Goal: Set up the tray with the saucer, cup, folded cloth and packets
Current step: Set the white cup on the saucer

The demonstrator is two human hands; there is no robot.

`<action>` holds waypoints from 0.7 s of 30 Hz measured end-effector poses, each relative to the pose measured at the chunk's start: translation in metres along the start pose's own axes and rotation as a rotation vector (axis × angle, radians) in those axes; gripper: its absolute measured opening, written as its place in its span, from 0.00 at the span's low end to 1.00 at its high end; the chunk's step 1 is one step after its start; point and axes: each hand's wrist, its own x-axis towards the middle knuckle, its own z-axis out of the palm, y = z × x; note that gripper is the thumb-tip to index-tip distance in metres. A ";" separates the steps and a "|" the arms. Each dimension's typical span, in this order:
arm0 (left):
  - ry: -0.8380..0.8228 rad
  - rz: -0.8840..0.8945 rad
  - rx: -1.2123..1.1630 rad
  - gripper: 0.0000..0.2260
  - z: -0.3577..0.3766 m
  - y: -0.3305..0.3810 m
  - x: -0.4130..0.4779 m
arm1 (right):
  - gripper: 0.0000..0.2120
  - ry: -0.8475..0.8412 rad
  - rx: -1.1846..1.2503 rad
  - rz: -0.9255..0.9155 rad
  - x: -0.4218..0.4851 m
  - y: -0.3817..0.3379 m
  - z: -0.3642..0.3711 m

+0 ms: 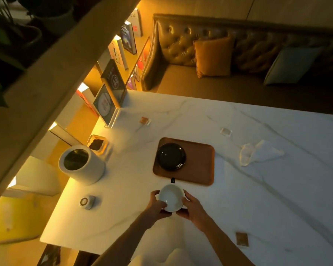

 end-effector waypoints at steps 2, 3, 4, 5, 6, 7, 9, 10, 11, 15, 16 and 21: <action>-0.005 -0.025 0.026 0.28 -0.014 0.004 0.010 | 0.24 0.023 -0.002 0.027 0.008 0.001 0.012; -0.012 -0.035 0.038 0.27 -0.020 0.007 0.015 | 0.25 0.040 -0.001 0.038 0.013 0.000 0.017; -0.020 -0.041 0.048 0.26 -0.025 0.010 0.021 | 0.26 0.058 0.001 0.044 0.018 -0.001 0.020; -0.027 -0.044 0.059 0.25 -0.029 0.014 0.026 | 0.27 0.072 0.001 0.046 0.023 -0.002 0.023; -0.033 -0.045 0.078 0.23 -0.033 0.019 0.032 | 0.27 0.084 -0.006 0.046 0.028 -0.006 0.025; -0.038 -0.045 0.104 0.22 -0.035 0.025 0.038 | 0.27 0.099 -0.017 0.048 0.033 -0.010 0.027; -0.048 -0.036 0.169 0.20 -0.037 0.039 0.049 | 0.26 0.138 -0.027 0.053 0.042 -0.022 0.028; -0.053 -0.024 0.202 0.20 -0.037 0.048 0.056 | 0.25 0.155 -0.024 0.050 0.048 -0.029 0.029; -0.059 -0.007 0.231 0.20 -0.037 0.056 0.063 | 0.24 0.165 -0.017 0.042 0.054 -0.037 0.029; -0.113 0.104 0.293 0.18 -0.035 0.092 0.089 | 0.19 0.162 0.031 0.007 0.077 -0.075 0.030; -0.112 0.126 0.298 0.18 -0.033 0.100 0.095 | 0.19 0.167 0.048 0.006 0.084 -0.085 0.030; -0.063 0.137 0.283 0.18 -0.018 0.133 0.125 | 0.20 0.212 -0.017 -0.006 0.120 -0.121 0.020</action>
